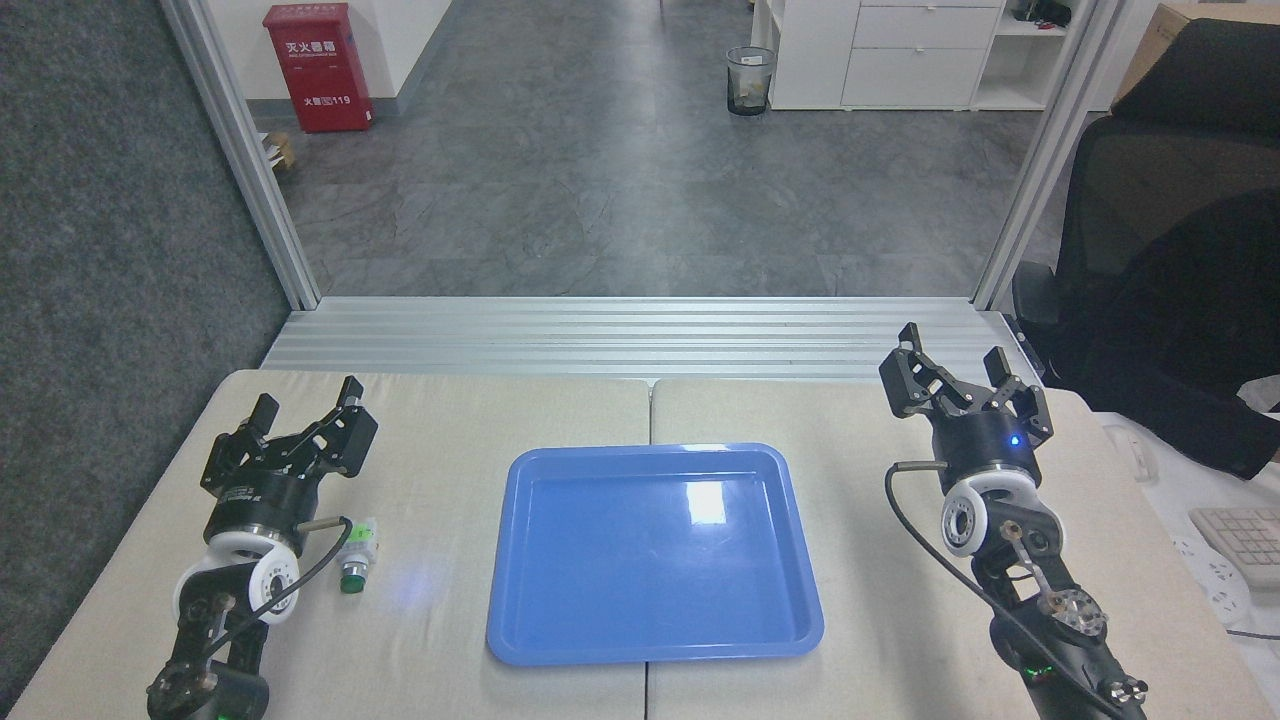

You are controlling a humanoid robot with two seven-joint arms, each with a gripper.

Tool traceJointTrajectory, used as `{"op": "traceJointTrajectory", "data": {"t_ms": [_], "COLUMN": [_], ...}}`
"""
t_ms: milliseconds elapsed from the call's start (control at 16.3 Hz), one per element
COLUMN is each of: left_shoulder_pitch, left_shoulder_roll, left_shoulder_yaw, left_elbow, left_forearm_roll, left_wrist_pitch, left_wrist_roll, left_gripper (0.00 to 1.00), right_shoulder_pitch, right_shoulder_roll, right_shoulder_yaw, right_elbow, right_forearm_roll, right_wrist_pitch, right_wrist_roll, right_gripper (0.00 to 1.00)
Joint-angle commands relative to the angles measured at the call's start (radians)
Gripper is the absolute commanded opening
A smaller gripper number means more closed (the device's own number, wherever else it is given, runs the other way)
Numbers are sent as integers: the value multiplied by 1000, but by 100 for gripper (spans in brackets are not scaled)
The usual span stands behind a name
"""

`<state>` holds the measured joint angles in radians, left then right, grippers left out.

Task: Pick up switch part and place in tray
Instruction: 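Open the left gripper and lower it toward the small green switch part, then move the left gripper over the switch part and close on it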

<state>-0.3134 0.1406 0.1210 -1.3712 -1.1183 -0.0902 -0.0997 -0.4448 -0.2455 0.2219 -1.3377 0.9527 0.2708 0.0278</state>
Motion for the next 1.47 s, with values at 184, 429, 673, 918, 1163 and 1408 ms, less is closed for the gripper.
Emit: {"op": "traceJointTrajectory", "data": {"t_ms": [184, 429, 673, 918, 1163, 1408], "left_shoulder_pitch": [24, 25, 178, 284, 243, 191], "left_shoulder_roll": [17, 11, -94, -190, -190, -167], "left_shoulder_yaw": [-8, -9, -33, -83, -89, -89], "left_elbow": [-2, -8, -89, -71, 70, 255], "left_forearm_roll": [-94, -127, -274, -403, -403, -400], "left_wrist_pitch": [9, 10, 45, 156, 233, 227], "left_wrist_roll": [3, 20, 21, 102, 159, 265], "left_gripper": [100, 100, 100, 100, 100, 100], "right_shoulder_pitch": [0, 0, 0, 0, 0, 0], "right_shoulder_roll": [0, 0, 0, 0, 0, 0], "right_shoulder_yaw": [1, -1, 1, 1, 1, 1], "right_elbow": [0, 0, 0, 0, 0, 0], "right_forearm_roll": [0, 0, 1, 0, 0, 0], "right_wrist_pitch": [1, 1, 1, 1, 1, 1], "right_wrist_roll": [0, 0, 0, 0, 0, 0], "right_gripper": [100, 100, 100, 100, 100, 100]}}
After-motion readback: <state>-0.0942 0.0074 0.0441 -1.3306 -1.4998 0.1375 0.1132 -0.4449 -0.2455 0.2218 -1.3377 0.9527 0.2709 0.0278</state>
